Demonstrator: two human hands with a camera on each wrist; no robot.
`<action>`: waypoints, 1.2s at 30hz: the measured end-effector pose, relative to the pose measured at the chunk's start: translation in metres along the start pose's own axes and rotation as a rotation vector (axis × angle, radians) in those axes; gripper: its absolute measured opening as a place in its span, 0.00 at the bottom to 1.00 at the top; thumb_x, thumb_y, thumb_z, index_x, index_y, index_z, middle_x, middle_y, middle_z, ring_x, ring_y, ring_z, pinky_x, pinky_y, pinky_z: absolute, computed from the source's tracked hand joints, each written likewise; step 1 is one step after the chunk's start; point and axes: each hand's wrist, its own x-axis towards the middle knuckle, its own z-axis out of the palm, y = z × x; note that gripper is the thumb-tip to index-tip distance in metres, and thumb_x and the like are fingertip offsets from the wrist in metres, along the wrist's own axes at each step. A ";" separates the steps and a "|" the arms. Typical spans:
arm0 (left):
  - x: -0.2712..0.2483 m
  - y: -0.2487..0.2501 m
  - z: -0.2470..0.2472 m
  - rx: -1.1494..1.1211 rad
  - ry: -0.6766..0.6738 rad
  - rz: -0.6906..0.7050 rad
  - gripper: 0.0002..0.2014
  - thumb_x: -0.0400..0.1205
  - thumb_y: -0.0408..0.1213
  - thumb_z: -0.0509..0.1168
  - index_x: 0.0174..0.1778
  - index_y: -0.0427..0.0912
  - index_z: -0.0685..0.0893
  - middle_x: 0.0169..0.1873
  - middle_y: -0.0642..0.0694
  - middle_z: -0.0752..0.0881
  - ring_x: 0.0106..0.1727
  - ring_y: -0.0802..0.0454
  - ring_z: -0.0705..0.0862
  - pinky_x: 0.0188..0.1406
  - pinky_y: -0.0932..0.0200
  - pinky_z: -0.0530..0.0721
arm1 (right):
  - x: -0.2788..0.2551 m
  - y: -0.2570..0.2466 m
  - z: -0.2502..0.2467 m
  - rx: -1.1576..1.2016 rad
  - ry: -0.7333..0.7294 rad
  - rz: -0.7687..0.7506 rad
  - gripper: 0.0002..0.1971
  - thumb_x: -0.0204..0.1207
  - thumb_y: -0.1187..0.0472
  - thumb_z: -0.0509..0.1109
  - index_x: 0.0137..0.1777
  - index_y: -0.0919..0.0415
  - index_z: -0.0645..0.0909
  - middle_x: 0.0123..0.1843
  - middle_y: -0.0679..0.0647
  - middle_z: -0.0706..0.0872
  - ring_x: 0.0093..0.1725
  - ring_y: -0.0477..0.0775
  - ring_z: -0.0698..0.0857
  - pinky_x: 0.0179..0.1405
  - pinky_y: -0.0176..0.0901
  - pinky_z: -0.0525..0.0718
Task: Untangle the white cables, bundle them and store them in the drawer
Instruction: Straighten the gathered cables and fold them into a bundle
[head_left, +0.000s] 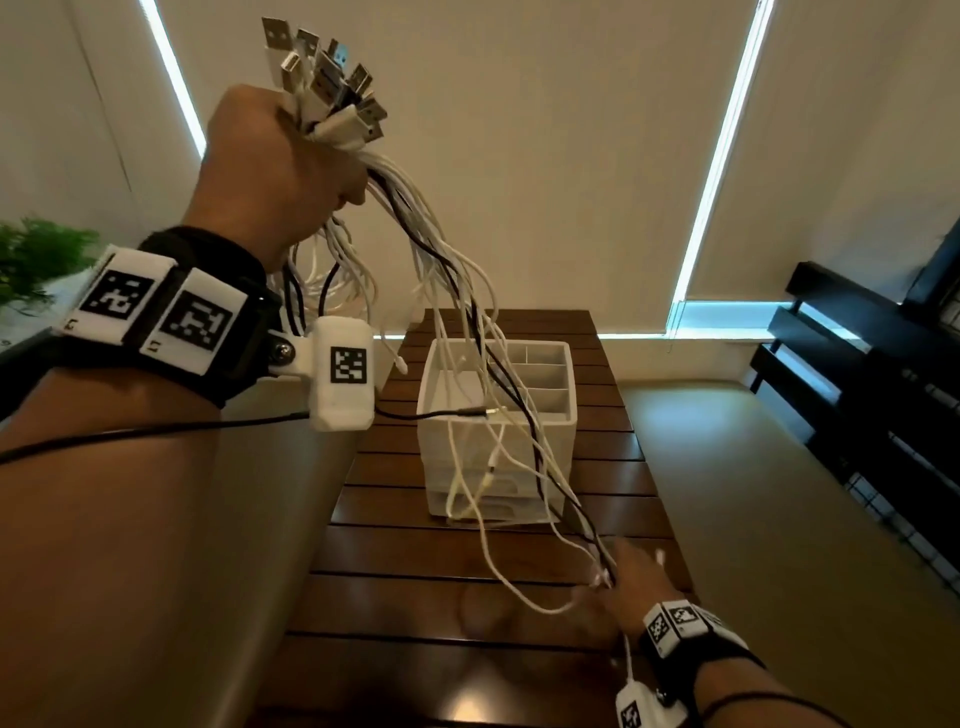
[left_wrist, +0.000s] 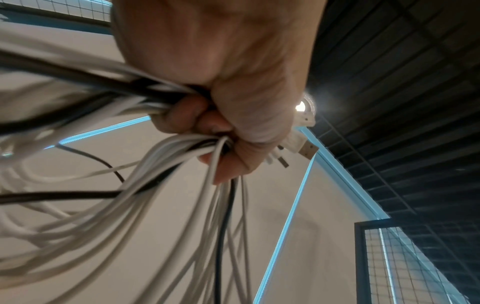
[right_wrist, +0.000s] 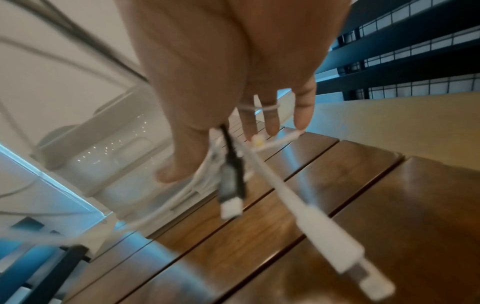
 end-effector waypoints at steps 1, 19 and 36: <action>0.001 0.000 -0.001 -0.010 0.010 0.003 0.05 0.67 0.30 0.74 0.34 0.44 0.86 0.29 0.49 0.83 0.27 0.54 0.80 0.29 0.59 0.78 | -0.001 0.003 0.000 -0.007 -0.018 -0.001 0.24 0.58 0.38 0.77 0.52 0.45 0.78 0.49 0.45 0.87 0.49 0.52 0.87 0.52 0.48 0.85; -0.046 0.006 0.048 0.234 -0.555 0.118 0.09 0.70 0.38 0.77 0.35 0.37 0.86 0.30 0.43 0.86 0.32 0.46 0.81 0.32 0.52 0.79 | -0.074 -0.190 -0.136 0.638 0.059 -0.767 0.51 0.57 0.51 0.85 0.78 0.38 0.60 0.71 0.38 0.77 0.71 0.37 0.74 0.66 0.39 0.74; -0.021 0.004 0.017 0.131 -0.243 0.116 0.07 0.72 0.32 0.74 0.30 0.46 0.85 0.27 0.54 0.82 0.23 0.68 0.78 0.23 0.76 0.72 | -0.028 -0.111 -0.043 0.448 0.003 -0.388 0.05 0.80 0.59 0.68 0.45 0.56 0.83 0.30 0.49 0.85 0.29 0.47 0.85 0.36 0.47 0.87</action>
